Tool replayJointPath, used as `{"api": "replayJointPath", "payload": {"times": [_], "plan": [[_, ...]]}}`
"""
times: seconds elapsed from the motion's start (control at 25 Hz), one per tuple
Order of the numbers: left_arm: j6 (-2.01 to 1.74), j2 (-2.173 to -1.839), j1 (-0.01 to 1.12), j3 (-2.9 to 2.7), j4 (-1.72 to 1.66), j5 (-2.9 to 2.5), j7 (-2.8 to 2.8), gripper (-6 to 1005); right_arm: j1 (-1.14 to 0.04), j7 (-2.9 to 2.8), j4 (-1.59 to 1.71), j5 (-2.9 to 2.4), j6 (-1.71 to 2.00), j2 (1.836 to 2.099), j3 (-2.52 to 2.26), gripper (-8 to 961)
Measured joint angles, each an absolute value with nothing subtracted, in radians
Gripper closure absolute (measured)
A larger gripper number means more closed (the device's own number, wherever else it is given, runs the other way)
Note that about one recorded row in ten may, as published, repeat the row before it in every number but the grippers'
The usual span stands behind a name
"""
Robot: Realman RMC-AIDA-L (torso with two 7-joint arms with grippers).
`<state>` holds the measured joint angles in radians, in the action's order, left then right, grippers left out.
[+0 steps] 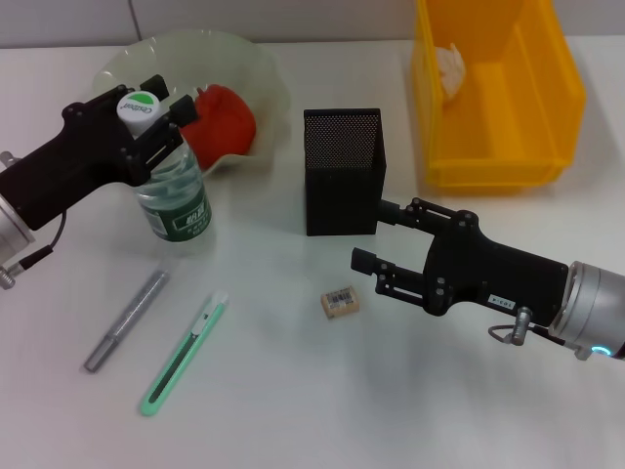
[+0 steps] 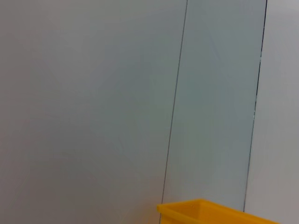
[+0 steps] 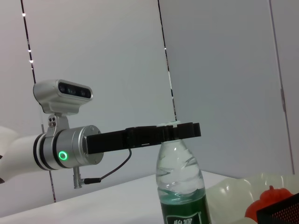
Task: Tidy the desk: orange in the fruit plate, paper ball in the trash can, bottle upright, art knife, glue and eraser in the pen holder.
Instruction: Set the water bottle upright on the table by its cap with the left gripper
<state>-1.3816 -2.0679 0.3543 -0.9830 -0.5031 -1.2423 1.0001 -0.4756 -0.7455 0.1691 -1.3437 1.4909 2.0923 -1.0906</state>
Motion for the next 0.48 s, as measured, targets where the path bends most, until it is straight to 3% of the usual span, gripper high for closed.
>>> {"api": "replayJointPath", "payload": {"times": [0.48], "plan": [[-1.378,-2.069,0.355,-0.987,-0.503,-1.24,1.0,566,-0.486,-0.745,0.171,-1.344,1.482,2.092,-1.091,276]]}}
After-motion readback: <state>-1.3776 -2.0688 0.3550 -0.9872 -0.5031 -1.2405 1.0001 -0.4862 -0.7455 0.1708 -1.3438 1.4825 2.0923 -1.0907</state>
